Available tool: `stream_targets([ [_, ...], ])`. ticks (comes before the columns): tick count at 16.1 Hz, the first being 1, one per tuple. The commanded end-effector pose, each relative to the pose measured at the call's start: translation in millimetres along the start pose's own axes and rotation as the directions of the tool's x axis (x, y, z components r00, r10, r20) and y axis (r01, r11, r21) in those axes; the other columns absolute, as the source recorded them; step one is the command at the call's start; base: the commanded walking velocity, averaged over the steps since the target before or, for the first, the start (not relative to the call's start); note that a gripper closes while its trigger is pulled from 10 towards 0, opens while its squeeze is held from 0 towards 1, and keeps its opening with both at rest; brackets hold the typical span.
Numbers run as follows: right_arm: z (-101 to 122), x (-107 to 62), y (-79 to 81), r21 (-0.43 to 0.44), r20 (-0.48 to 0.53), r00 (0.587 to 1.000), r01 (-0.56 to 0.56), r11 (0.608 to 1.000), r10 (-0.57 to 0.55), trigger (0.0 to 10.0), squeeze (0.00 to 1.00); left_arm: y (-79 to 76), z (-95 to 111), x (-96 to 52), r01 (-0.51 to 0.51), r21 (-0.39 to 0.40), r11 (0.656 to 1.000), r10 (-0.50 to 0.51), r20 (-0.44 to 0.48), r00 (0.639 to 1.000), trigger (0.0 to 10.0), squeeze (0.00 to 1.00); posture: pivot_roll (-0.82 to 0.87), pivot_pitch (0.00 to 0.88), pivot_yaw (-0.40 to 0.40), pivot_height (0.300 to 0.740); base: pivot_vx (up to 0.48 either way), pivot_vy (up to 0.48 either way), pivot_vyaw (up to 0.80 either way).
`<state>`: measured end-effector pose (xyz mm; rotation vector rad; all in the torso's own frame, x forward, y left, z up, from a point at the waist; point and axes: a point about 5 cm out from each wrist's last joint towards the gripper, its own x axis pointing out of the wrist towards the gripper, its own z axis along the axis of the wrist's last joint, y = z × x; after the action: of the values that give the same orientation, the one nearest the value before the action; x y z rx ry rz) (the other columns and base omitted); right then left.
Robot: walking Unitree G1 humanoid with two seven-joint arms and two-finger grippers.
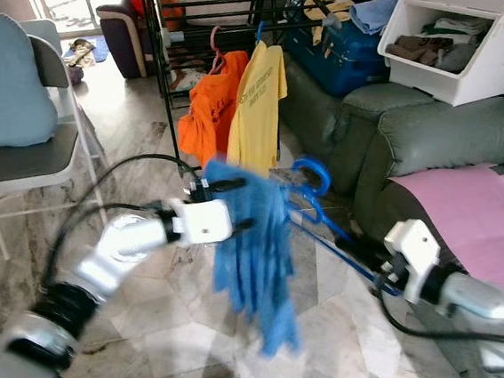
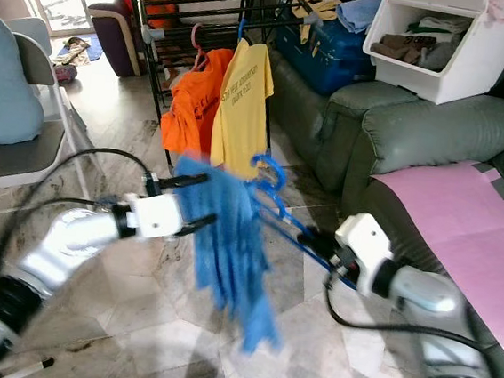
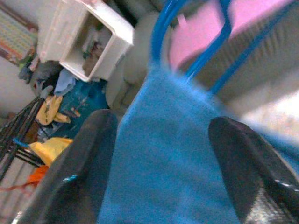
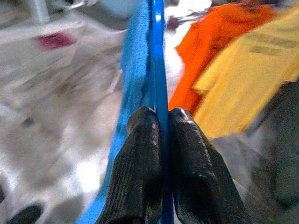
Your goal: Hang hanger
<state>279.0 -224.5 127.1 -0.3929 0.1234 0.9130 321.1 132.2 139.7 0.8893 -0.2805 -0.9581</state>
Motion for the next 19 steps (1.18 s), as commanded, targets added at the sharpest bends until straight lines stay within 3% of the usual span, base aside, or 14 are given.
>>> stream_targets([
  [1, 14, 1.2, 2.9, -0.028, 0.045, 0.996, -0.075, 0.997, 0.076, 10.0, 0.00, 3.9, -1, -0.1, 0.048, 0.058, 0.997, -0.047, -0.012, 0.999, 10.0, 1.00, -0.18, 0.000, 0.046, 0.740, 0.000, 0.000, 0.00],
  [5, 18, -2.9, 9.4, -0.046, 0.030, 0.988, -0.151, 0.987, 0.152, 10.0, 0.00, 11.1, -8, -0.3, 0.077, 0.106, 0.991, -0.072, -0.049, 0.996, 10.0, 1.00, -0.18, 0.000, 0.046, 0.740, 0.000, 0.000, 0.00],
  [7, 24, -7.3, 14.9, -0.093, 0.023, 0.979, -0.198, 0.976, 0.200, 10.0, 0.00, 10.2, -21, -3.6, 0.176, 0.109, 0.978, -0.161, -0.133, 0.978, 10.0, 1.00, -0.19, 0.000, 0.056, 0.740, 0.000, 0.000, 0.00],
  [9, 26, -7.9, 16.6, -0.114, 0.017, 0.977, -0.210, 0.971, 0.213, 10.0, 0.00, 8.6, -24, -3.9, 0.206, 0.093, 0.974, -0.191, -0.147, 0.971, 10.0, 1.00, -0.19, 0.000, 0.058, 0.740, 0.000, 0.000, 0.00],
  [10, 27, -8.0, 17.1, -0.125, 0.011, 0.976, -0.213, 0.969, 0.216, 10.0, 0.00, 7.3, -25, -3.5, 0.231, 0.085, 0.969, -0.217, -0.148, 0.965, 5.5, 1.00, -0.19, 0.000, 0.058, 0.740, 0.000, 0.000, 0.00],
  [11, 27, -8.0, 17.1, -0.125, 0.011, 0.976, -0.213, 0.969, 0.216, 10.0, 0.00, 7.3, -25, -3.5, 0.231, 0.085, 0.969, -0.217, -0.148, 0.965, 5.5, 1.00, -0.19, 0.000, 0.058, 0.740, 0.000, 0.000, 0.00],
  [12, 27, -7.0, 17.6, -0.151, -0.002, 0.978, -0.208, 0.966, 0.210, 10.0, 0.00, 8.5, -25, -2.6, 0.257, 0.069, 0.964, -0.246, -0.133, 0.960, 0.0, 0.00, -0.20, 0.000, 0.062, 0.740, 0.000, 0.000, 0.00],
  [19, 29, -0.5, 13.7, -0.250, 0.002, 0.991, -0.132, 0.959, 0.137, 10.0, 0.00, 19.9, -28, 0.7, 0.336, 0.054, 0.940, -0.320, -0.198, 0.927, 0.0, 0.00, -0.20, 0.000, 0.066, 0.740, 0.000, 0.000, 0.00],
])
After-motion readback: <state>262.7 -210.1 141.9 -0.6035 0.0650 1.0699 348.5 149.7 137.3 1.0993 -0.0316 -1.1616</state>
